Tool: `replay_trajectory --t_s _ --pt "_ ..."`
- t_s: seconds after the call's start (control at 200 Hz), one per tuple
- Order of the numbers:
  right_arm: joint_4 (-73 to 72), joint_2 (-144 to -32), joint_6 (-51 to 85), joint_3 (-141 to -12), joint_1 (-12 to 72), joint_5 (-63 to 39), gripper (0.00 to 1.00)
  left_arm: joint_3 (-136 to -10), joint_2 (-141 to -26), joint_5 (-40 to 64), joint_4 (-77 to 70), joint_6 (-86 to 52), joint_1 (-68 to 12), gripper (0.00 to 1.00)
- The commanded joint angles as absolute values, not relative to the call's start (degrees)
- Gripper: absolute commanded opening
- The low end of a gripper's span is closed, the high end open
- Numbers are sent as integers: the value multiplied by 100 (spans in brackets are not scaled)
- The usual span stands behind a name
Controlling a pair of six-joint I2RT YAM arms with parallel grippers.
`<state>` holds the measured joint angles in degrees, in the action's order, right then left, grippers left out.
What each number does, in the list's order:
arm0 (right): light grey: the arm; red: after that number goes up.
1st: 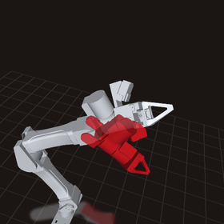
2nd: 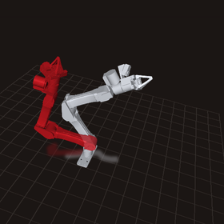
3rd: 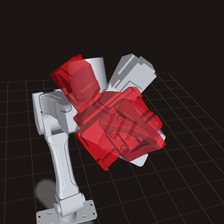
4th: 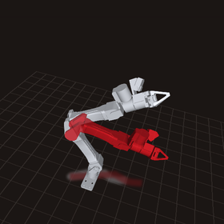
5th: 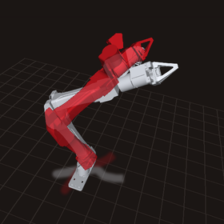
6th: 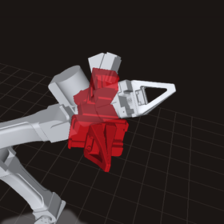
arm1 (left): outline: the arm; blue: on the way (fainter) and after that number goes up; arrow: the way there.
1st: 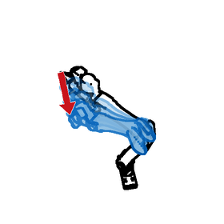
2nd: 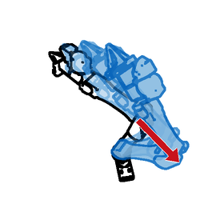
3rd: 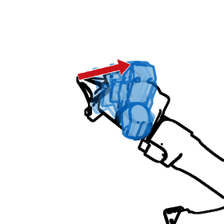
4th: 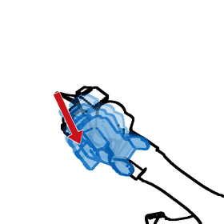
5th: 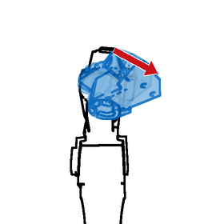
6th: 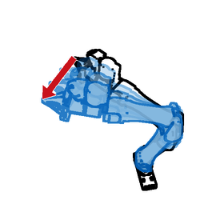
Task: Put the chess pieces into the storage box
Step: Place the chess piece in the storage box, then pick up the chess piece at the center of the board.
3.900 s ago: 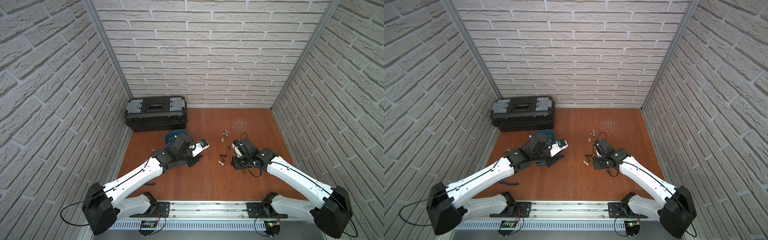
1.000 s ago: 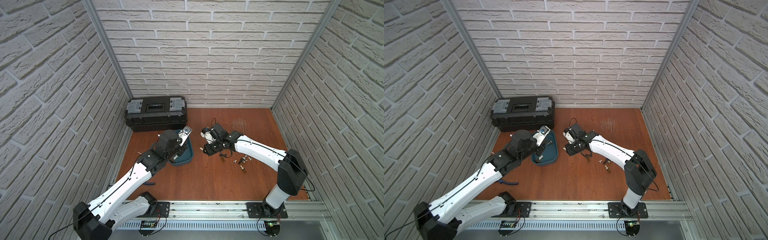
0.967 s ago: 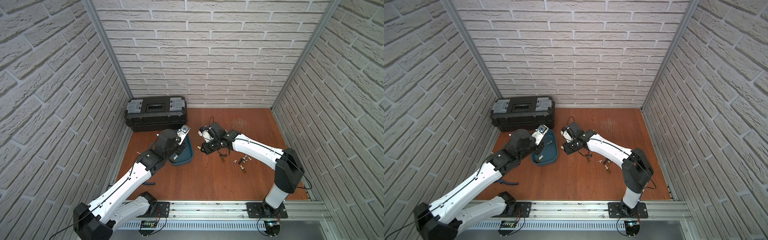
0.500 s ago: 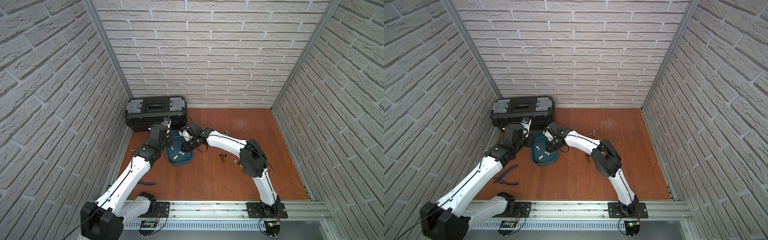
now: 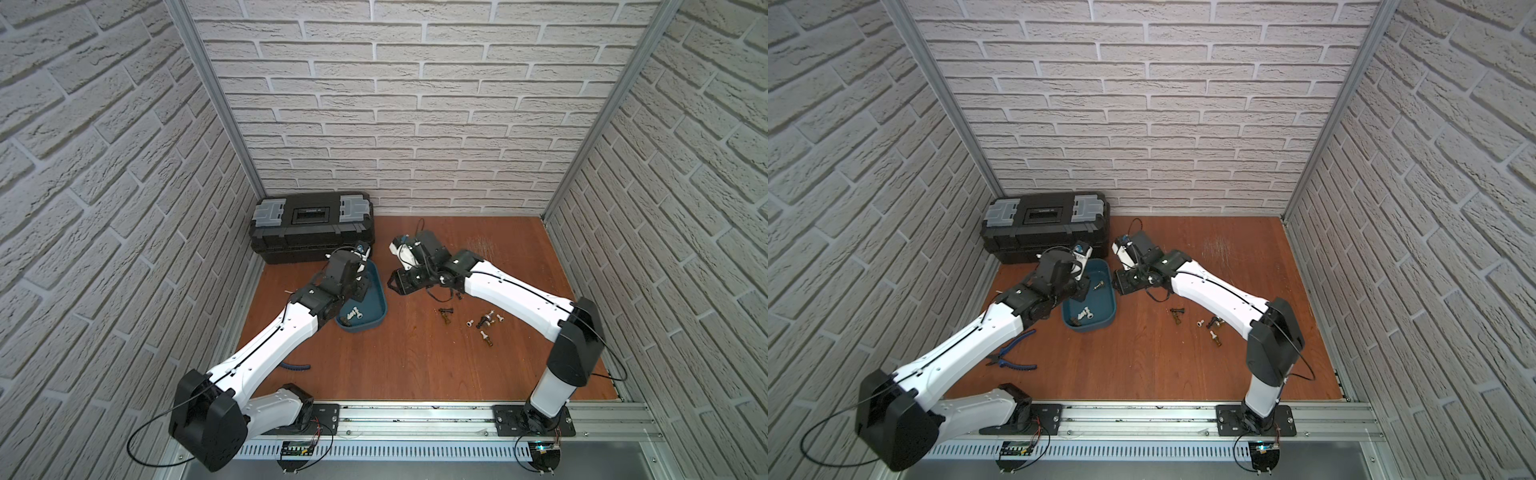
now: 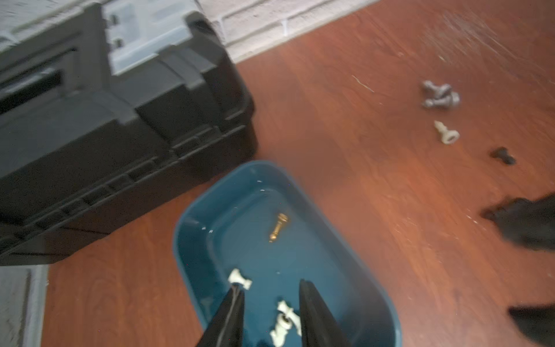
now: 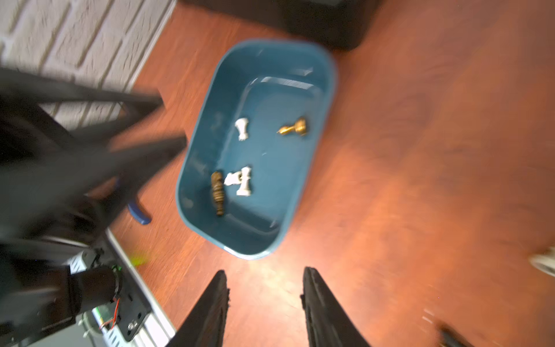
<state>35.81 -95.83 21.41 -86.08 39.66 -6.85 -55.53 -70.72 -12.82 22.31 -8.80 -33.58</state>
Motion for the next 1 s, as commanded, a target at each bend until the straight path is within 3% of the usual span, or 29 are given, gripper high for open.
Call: replay_trajectory --t_s 0.0,0.17,0.4,0.7,0.995 --pt "3928 -8995 2066 -7924 3590 57 45 -6186 -7716 -1452 2685 -2070 -3876 37" --pt "3773 -7951 2116 -6542 2808 -7 45 -6835 -9044 -2140 3034 -3764 -5292 38" --pt "3269 -6622 2026 -5149 2341 152 45 -8054 -10784 -2510 3139 -5411 -6337 40" --pt "3296 -4857 2079 -4415 2223 171 43 -8420 -11720 -2635 2425 -6151 -6549 43" --pt "3759 -4138 2200 -4151 2217 629 43 -8384 -11970 -2628 1975 -6420 -6600 42"
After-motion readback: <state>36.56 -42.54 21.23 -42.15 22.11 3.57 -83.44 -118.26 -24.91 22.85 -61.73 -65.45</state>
